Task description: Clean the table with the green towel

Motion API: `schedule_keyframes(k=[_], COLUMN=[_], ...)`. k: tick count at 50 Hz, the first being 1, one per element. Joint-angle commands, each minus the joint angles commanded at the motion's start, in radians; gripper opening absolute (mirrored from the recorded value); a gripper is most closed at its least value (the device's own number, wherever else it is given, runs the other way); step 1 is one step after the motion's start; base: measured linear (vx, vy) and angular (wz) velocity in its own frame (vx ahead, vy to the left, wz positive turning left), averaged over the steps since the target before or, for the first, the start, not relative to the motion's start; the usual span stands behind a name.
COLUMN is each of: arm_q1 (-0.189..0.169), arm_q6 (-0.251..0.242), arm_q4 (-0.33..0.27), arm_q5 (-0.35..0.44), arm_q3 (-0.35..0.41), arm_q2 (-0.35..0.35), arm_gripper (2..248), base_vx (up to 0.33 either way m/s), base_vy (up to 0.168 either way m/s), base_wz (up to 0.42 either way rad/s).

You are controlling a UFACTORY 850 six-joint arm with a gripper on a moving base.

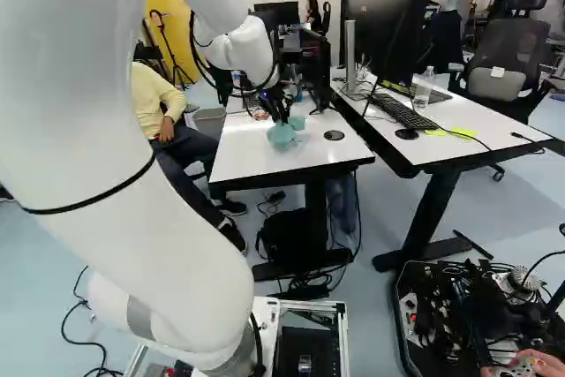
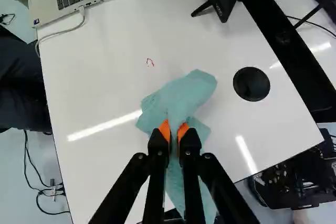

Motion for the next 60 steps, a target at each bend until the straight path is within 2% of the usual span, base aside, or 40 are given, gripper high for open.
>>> schedule_keyframes(k=[20,34,60], arm_q1=[-0.01,-0.033,-0.028], arm_q6=[0.0,0.0,0.0], arm_q4=[0.0,0.0,0.0], arm_q5=[-0.001,0.002,0.015], arm_q3=[-0.01,-0.075,-0.214], arm_q2=[-0.008,-0.069,-0.197], arm_gripper=[37,37,37], base_vx=[0.0,0.0,0.0], base_vy=[0.0,0.0,0.0], base_wz=[0.0,0.0,0.0])
